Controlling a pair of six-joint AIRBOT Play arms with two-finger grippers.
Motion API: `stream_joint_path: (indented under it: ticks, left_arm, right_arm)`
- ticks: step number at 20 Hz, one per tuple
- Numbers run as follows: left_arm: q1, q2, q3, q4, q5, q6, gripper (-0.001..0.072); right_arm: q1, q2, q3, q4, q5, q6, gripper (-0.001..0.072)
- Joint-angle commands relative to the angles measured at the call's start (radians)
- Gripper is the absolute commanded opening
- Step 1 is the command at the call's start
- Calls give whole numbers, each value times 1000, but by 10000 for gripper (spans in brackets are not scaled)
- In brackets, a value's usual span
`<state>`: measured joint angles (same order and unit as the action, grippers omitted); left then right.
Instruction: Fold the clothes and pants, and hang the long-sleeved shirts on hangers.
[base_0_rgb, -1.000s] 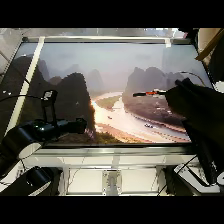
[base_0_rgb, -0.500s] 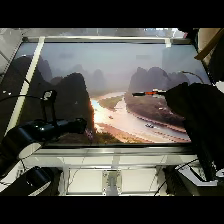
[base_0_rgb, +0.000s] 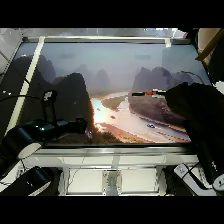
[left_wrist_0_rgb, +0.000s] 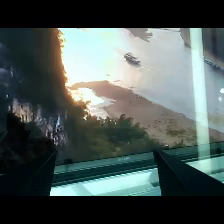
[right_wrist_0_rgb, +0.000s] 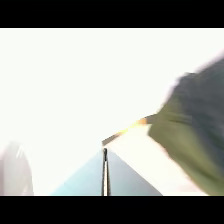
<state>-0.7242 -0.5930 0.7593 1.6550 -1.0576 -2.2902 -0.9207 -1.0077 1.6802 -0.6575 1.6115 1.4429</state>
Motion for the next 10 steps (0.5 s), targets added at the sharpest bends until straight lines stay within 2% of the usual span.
stream_joint_path:
  ticks: [1,5,7,10]
  left_arm:
    - [1,0,1,-9,0,0,713]
    - [1,0,1,-9,0,0,713]
    - [1,0,1,-9,0,0,714]
    - [1,0,1,-9,0,0,713]
  right_arm:
    - [307,14,16,61,-13,-126,22]
    - [562,8,11,-256,8,-126,22]
    - [617,8,11,-317,55,-126,22]
    - [630,10,11,-322,75,-126,22]
